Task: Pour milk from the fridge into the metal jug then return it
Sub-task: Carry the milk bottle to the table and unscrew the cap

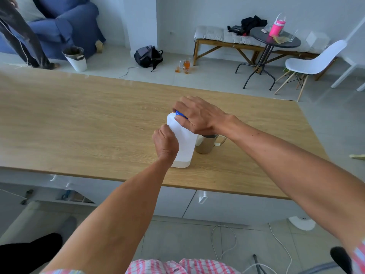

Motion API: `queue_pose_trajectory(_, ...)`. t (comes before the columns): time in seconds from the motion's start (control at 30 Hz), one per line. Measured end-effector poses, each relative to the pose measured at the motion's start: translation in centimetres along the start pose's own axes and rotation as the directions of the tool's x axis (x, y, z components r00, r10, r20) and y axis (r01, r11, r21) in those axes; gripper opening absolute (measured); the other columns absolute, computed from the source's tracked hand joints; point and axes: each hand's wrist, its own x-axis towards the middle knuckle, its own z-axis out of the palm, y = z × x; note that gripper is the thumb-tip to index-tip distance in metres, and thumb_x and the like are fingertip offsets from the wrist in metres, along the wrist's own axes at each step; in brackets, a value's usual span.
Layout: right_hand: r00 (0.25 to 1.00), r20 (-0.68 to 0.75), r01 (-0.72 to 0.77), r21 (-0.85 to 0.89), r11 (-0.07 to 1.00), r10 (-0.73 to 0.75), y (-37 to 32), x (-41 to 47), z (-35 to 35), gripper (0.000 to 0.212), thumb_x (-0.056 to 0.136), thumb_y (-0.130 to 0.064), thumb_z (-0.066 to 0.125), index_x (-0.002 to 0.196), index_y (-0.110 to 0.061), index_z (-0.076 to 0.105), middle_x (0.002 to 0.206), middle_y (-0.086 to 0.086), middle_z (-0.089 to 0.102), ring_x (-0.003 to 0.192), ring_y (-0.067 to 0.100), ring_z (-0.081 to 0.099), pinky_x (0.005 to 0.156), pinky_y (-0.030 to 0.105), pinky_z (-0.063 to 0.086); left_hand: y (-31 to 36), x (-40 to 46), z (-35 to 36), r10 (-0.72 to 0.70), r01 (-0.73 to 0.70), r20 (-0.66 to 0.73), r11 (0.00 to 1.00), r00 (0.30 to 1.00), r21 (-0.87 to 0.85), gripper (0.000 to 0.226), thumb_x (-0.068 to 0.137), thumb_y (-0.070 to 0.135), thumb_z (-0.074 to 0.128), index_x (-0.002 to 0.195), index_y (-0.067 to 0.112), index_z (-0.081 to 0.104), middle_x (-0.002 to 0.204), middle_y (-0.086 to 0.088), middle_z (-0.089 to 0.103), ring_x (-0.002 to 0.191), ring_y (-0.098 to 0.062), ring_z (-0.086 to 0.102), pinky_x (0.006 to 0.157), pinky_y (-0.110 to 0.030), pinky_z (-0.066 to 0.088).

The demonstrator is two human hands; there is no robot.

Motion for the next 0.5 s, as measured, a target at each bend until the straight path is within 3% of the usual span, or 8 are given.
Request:
queue_pose_trajectory(0.07,0.999,0.043,-0.002,0.076,0.997,-0.001,0.0,-0.3,-0.3,0.035,0.101,-0.023,0.047,0.131,-0.006,0.052,0.108,0.009,0.055,0.092,0.025,0.047,0.087,0.032,0.037,-0.1,0.0,0.0,-0.004,0.004,-0.001,1.0,1.0,-0.002,0.028,0.079,0.016,0.031,0.053,0.017,0.02,0.056,0.003,0.018,0.048,-0.011,0.018,0.046,-0.027,0.014)
queue_pose_trajectory(0.13,0.998,0.071,-0.009,0.141,0.99,-0.001,-0.5,-0.5,-0.9,0.05,0.093,-0.015,0.049,0.141,-0.004,0.046,0.108,0.008,0.053,0.093,0.025,0.045,0.086,0.026,0.031,-0.1,-0.1,0.0,0.001,-0.001,-0.001,1.0,1.0,-0.004,0.027,0.079,0.017,0.031,0.054,0.017,0.02,0.056,0.003,0.018,0.048,-0.011,0.018,0.047,-0.029,0.014)
queue_pose_trajectory(0.23,0.992,0.062,-0.117,0.074,0.99,0.112,-1.1,-0.5,-1.2,0.063,0.089,-0.036,0.047,0.147,-0.012,0.039,0.114,0.005,0.056,0.094,0.027,0.053,0.076,0.036,0.041,0.0,-0.1,-0.1,-0.018,0.018,0.002,0.999,1.0,-0.031,0.031,0.084,0.017,0.032,0.054,0.018,0.021,0.056,0.004,0.02,0.05,-0.011,0.016,0.05,-0.032,0.017)
queue_pose_trajectory(0.33,0.941,0.048,-0.327,-0.136,0.935,0.336,-1.3,0.1,-1.2,0.06,0.095,-0.074,0.039,0.117,-0.018,0.044,0.105,0.002,0.062,0.079,0.03,0.06,0.068,0.038,0.045,0.1,-0.2,-0.1,-0.014,0.015,0.008,1.0,1.0,-0.018,0.035,0.088,0.014,0.032,0.055,0.016,0.022,0.056,0.003,0.021,0.044,-0.009,0.022,0.045,-0.025,0.018)
queue_pose_trajectory(0.4,0.938,0.068,-0.332,-0.123,0.935,0.341,-1.4,0.4,-1.4,0.049,0.098,-0.068,0.039,0.102,-0.02,0.042,0.093,0.001,0.061,0.073,0.03,0.058,0.065,0.037,0.043,0.1,-0.3,-0.1,-0.011,0.012,0.014,0.999,1.0,-0.038,0.03,0.083,0.018,0.031,0.054,0.017,0.022,0.055,0.005,0.02,0.046,-0.009,0.019,0.045,-0.025,0.017)
queue_pose_trajectory(0.5,0.964,0.129,-0.234,0.002,0.972,0.232,-1.5,0.6,-1.9,0.03,0.096,-0.046,0.045,0.109,-0.019,0.052,0.101,0.001,0.055,0.079,0.028,0.058,0.066,0.035,0.042,0.0,-0.1,0.0,-0.032,0.032,0.003,0.999,0.999,-0.04,0.028,0.08,0.02,0.031,0.054,0.017,0.022,0.055,0.005,0.02,0.056,-0.014,0.017,0.052,-0.036,0.019)
